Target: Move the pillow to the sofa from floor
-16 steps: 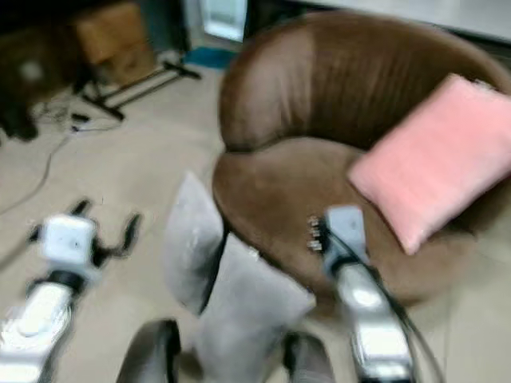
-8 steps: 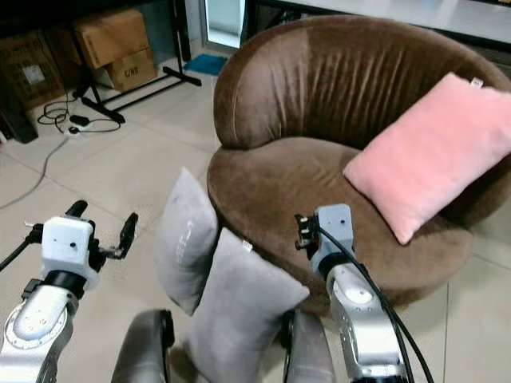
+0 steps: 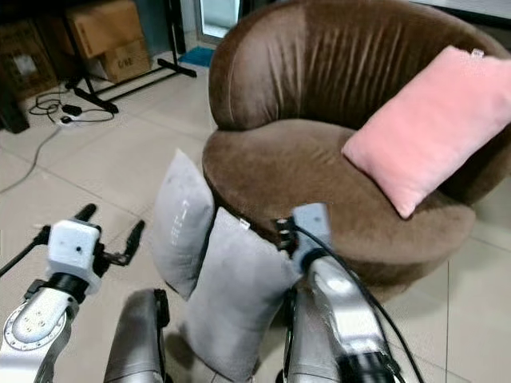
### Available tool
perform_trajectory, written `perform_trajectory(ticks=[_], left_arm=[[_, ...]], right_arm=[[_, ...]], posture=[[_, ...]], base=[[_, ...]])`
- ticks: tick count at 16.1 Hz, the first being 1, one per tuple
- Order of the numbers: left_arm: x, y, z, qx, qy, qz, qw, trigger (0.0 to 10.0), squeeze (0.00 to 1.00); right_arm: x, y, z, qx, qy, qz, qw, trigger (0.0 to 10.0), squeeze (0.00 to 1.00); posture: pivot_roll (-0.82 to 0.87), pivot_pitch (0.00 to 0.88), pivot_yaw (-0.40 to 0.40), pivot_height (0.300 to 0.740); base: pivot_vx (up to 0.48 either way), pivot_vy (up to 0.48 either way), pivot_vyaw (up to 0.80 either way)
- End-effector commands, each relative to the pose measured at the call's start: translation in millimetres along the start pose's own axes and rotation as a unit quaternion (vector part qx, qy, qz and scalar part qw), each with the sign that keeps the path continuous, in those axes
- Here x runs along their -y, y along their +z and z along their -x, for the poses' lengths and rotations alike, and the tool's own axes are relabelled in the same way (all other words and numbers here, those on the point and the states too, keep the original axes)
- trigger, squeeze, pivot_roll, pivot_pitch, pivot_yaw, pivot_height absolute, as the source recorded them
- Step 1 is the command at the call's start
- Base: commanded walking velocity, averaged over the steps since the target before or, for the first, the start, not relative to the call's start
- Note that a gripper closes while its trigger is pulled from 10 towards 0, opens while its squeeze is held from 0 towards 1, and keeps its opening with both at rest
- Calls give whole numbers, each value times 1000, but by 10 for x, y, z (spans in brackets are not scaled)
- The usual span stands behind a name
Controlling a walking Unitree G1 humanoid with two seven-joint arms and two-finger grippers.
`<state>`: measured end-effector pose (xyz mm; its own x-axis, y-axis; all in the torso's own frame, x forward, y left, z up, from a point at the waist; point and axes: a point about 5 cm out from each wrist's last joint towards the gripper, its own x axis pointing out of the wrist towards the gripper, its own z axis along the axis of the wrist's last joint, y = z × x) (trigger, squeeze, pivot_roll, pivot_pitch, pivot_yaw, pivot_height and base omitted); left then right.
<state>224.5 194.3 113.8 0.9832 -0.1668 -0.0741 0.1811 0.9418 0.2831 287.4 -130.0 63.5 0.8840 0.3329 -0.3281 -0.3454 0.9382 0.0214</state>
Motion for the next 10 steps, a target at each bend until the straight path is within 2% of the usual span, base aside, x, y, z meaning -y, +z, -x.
perform_trajectory(ticks=[1, 2, 3, 5, 8, 10], left_arm=[[45, -2, -18, -8, -31, 2, 999, 10000, 0], [79, -16, 7, -19, -66, 6, 998, 10000, 0], [117, -34, 51, -33, -111, 12, 993, 10000, 0], [158, -39, 127, -46, -166, 13, 985, 10000, 0], [135, -25, 250, -67, -216, 7, 974, 10000, 0], [73, -16, 333, -77, -218, 1, 973, 10000, 0]], right_arm=[[-15, -20, -77, -8, 19, 10, 1000, 10000, 1000], [-42, -81, -166, -35, 41, 19, 998, 10000, 1000], [-55, -214, -217, -90, 68, 38, 993, 10000, 1000], [-25, -359, -243, -140, 86, 53, 985, 10000, 1000], [60, -381, -339, -149, 57, 48, 986, 10000, 1000], [74, -384, -371, -157, 43, 58, 985, 10000, 1000]], posture=[[30, 0, -8, 463], [40, 0, -14, 463], [55, 0, -23, 463], [84, 0, -35, 463], [116, 0, -41, 463], [130, 29, -35, 463]], base=[[0, 0, 0], [0, 0, 0], [0, 0, 0], [0, 0, 0], [0, 0, 0], [0, 0, 0]])
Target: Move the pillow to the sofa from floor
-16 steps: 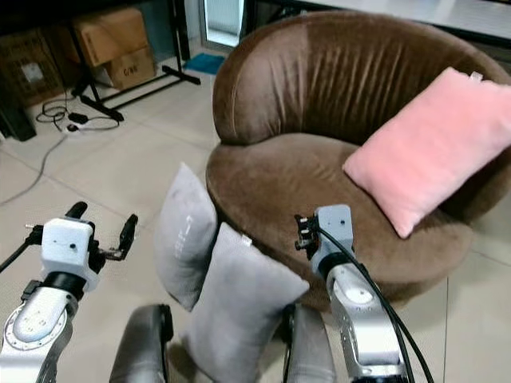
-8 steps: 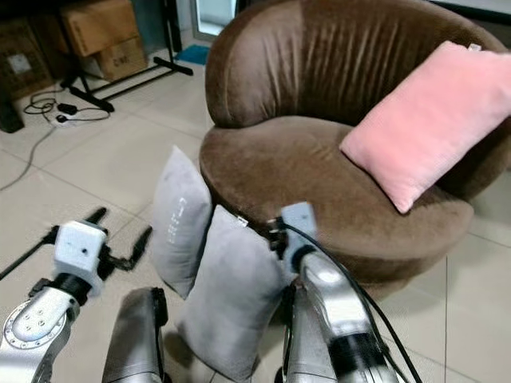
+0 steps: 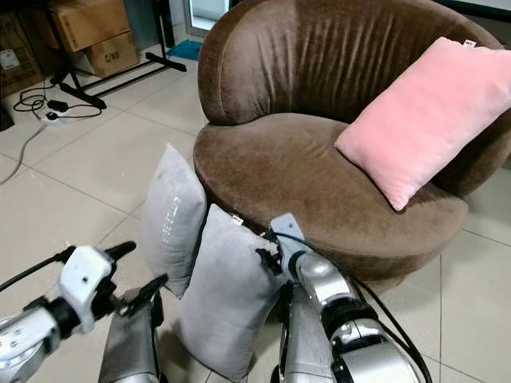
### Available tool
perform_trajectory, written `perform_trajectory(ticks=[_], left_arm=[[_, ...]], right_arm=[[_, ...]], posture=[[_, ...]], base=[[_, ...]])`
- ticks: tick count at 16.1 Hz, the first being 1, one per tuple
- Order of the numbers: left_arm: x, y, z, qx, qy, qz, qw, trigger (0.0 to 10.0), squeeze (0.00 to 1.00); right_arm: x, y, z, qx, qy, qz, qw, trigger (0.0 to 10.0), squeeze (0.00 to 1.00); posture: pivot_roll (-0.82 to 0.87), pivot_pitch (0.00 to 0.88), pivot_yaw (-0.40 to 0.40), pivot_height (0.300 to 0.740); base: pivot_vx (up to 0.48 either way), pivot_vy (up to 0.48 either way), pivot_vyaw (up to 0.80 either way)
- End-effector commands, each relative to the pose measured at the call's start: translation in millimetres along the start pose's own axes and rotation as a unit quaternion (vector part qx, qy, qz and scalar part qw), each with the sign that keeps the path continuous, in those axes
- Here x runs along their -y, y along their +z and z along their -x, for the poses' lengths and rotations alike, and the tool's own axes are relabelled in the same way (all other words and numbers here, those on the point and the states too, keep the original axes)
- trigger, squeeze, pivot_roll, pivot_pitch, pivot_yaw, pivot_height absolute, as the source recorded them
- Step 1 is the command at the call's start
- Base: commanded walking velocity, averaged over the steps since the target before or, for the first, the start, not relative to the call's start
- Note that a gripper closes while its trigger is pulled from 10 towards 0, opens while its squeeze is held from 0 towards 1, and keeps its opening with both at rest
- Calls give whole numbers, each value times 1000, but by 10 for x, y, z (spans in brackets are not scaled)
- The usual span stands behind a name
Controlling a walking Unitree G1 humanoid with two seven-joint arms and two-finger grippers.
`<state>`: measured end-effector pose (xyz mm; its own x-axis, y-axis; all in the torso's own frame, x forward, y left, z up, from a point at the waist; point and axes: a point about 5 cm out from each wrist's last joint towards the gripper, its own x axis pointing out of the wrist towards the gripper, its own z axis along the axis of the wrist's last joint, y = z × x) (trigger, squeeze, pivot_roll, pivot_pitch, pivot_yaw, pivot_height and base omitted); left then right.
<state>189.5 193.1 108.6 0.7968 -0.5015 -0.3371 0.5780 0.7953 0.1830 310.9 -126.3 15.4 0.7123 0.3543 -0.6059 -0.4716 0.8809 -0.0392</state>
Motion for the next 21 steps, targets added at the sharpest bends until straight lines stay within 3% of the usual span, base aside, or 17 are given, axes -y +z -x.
perform_trajectory(ticks=[1, 4, 5, 6, 10, 13, 15, 17, 18, 19, 20, 21], left_arm=[[-36, 37, 77, -3, -2, -5, 1000, 10000, 0], [-28, 50, 151, -12, -9, -4, 1000, 10000, 0], [-8, 73, 192, -15, -15, -4, 1000, 10000, 0], [0, 99, 232, -16, -18, -4, 1000, 10000, 0], [0, 182, 452, -27, -17, 1, 999, 10000, 0], [6, 175, 572, -48, -16, -1, 999, 10000, 0], [38, 192, 663, -57, -18, 4, 998, 10000, 0], [57, 211, 720, -63, -17, 7, 998, 10000, 0], [62, 217, 732, -63, -17, 8, 998, 10000, 0], [68, 234, 748, -64, -18, 8, 998, 10000, 0], [67, 245, 753, -65, -18, 9, 998, 10000, 0], [63, 252, 753, -65, -19, 9, 998, 10000, 0]], right_arm=[[45, 45, -13, 9, -24, -14, 1000, 10000, 1000], [84, 61, -34, 4, -52, -36, 998, 10000, 1000], [107, 67, -39, 4, -68, -54, 996, 10000, 278], [133, 82, -40, 6, -84, -78, 993, 10000, 0], [219, 10, -14, 3, -121, -180, 976, 10000, 0], [216, -31, -10, 3, -126, -194, 973, 10000, 0], [204, -68, -10, 11, -134, -260, 956, 10000, 0], [149, -60, -30, 22, -120, -296, 947, 10000, 0], [109, -53, -43, 24, -108, -292, 950, 10000, 0], [23, -41, -69, 30, -86, -294, 952, 7569, 0], [-15, -35, -80, 35, -78, -304, 949, 2275, 0], [-27, -36, -83, 38, -77, -313, 946, 549, 0]], posture=[[136, 51, -32, 463], [152, 78, -32, 463], [174, 100, -35, 463], [192, 116, -37, 463], [240, 180, -31, 463], [264, 199, -24, 463], [284, 216, -19, 463], [300, 222, -15, 463], [302, 222, -14, 463], [308, 218, -10, 463], [310, 216, -9, 463], [310, 216, -9, 463]], base=[[0, 0, 0], [0, 0, 0], [0, 0, 0], [0, 0, 0], [0, 0, 0], [0, 0, 0], [0, 0, 0], [0, 0, 0], [0, 0, 0], [0, 0, 0], [0, 0, 0], [0, 0, 0]])
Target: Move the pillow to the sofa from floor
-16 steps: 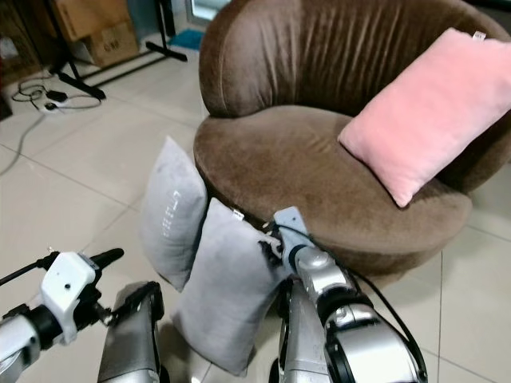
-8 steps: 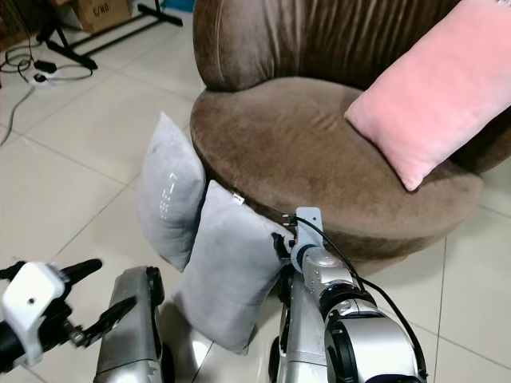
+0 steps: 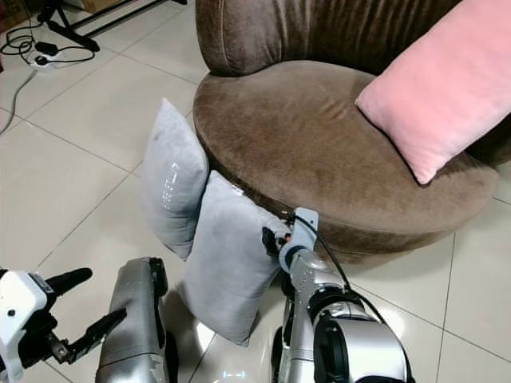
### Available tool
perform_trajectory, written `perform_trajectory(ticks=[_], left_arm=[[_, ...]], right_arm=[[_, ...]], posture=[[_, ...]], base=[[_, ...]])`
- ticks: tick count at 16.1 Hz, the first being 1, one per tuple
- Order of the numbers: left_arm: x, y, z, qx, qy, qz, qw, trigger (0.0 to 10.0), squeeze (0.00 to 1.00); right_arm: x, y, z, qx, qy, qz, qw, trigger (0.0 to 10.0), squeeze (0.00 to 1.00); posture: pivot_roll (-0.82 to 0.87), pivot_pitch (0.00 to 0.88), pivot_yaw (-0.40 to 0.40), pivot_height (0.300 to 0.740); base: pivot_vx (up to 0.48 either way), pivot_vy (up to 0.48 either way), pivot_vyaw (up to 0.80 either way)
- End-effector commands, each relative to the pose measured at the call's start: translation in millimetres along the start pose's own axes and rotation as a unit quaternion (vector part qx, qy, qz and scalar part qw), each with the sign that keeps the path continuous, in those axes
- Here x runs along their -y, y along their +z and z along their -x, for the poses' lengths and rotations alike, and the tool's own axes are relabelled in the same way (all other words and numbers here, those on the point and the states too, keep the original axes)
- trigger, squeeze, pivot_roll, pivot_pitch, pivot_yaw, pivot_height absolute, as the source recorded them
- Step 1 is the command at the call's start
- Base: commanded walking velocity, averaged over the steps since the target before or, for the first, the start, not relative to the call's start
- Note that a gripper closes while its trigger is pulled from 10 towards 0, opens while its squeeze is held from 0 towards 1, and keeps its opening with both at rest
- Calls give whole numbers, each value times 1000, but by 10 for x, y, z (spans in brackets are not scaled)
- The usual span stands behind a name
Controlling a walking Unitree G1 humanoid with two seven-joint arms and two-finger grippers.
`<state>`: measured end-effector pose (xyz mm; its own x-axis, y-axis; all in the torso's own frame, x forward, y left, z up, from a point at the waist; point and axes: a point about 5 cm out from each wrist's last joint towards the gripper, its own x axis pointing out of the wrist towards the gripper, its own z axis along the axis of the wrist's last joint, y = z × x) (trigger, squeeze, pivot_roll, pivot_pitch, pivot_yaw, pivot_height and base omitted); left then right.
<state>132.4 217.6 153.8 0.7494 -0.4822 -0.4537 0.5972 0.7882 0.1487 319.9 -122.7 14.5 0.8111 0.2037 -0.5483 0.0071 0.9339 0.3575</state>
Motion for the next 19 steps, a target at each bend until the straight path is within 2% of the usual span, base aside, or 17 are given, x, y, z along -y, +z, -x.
perform_trajectory(ticks=[1, 7, 11, 14, 19], left_arm=[[22, 20, 32, -4, -6, -2, 1000, 10000, 0], [59, 13, 35, -5, -17, 9, 1000, 10000, 0], [104, -29, 41, -4, -49, 30, 998, 10000, 0], [79, -43, 113, 3, -68, 31, 997, 10000, 0], [67, -51, 105, 7, -78, 28, 997, 10000, 0]], right_arm=[[24, -98, 12, -12, -4, -21, 1000, 0, 0], [41, -76, 15, -10, 0, -14, 1000, 0, 0], [-22, -71, 2, -14, 11, -7, 1000, 0, 0], [-59, -79, -5, -18, 17, 1, 1000, 0, 0], [-91, -113, -6, -24, 24, 3, 999, 0, 0]], posture=[[310, 215, -12, 463], [305, 202, -24, 463], [295, 176, -39, 463], [293, 162, -50, 463], [292, 137, -73, 463]], base=[[0, 0, 0], [0, 0, 0], [0, 0, 0], [0, 0, 0], [0, 0, 0]])
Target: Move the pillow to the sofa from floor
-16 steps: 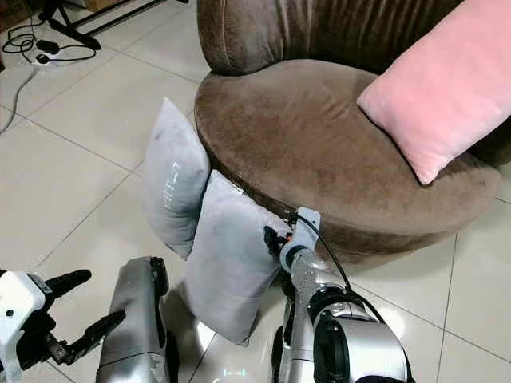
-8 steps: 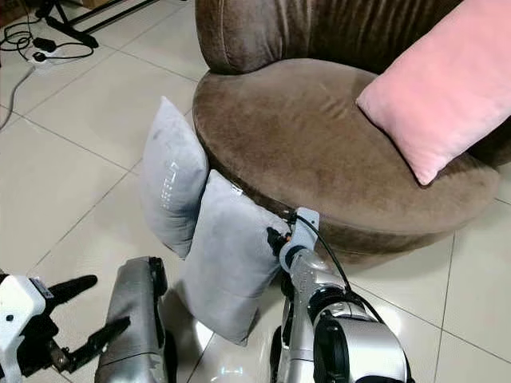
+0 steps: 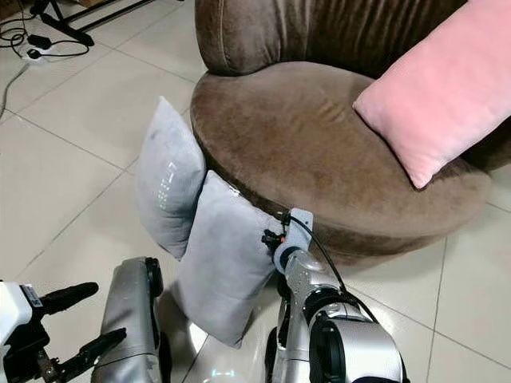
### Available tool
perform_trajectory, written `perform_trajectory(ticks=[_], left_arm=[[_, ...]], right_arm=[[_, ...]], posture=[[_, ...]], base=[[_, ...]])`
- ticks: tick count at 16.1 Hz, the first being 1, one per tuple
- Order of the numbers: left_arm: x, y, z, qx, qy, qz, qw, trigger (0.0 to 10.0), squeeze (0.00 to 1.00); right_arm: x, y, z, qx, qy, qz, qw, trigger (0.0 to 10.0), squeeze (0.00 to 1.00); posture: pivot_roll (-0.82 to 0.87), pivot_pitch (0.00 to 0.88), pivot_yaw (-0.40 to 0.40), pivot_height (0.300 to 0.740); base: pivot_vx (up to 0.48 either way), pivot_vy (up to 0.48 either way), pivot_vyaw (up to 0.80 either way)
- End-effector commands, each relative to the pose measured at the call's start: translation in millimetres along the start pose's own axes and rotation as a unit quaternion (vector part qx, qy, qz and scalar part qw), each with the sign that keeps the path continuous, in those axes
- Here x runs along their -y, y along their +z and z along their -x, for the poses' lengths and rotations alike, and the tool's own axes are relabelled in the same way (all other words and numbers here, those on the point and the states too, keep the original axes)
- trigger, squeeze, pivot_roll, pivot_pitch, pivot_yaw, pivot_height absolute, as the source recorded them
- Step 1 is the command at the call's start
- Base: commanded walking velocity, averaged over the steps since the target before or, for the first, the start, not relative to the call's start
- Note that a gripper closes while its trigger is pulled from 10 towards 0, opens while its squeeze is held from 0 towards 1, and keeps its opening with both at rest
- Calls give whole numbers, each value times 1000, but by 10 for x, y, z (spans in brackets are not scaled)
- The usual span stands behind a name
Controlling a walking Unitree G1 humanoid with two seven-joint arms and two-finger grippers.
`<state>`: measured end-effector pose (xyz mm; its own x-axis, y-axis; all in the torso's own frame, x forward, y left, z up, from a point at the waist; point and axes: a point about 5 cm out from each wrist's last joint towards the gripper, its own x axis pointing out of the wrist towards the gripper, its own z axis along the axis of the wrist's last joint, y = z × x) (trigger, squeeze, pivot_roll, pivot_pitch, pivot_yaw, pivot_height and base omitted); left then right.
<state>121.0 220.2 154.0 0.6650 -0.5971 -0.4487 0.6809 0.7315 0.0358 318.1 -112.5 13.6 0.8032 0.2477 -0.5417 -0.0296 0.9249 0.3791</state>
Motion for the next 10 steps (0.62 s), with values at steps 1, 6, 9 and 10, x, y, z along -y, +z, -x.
perform_trajectory(ticks=[1, 6, 9, 10], left_arm=[[22, -8, 0, 0, -10, 1, 1000, 10000, 0], [-12, -43, -15, -2, -14, -1, 1000, 10000, 0], [-31, -55, -69, 5, -12, -2, 1000, 10000, 0], [-31, -52, -107, 15, -1, 1, 1000, 10000, 0]], right_arm=[[-10, -70, 1, -20, 4, 3, 1000, 0, 0], [-59, -94, -6, -26, 13, 5, 1000, 0, 0], [-104, -142, -7, -35, 31, 7, 999, 0, 0], [-112, -179, -1, -38, 40, 5, 998, 0, 0]], posture=[[293, 128, -81, 463], [280, 92, -81, 463], [276, 68, -81, 463], [273, 49, -83, 463]], base=[[0, 0, 0], [0, 0, 0], [0, 0, 0], [0, 0, 0]])
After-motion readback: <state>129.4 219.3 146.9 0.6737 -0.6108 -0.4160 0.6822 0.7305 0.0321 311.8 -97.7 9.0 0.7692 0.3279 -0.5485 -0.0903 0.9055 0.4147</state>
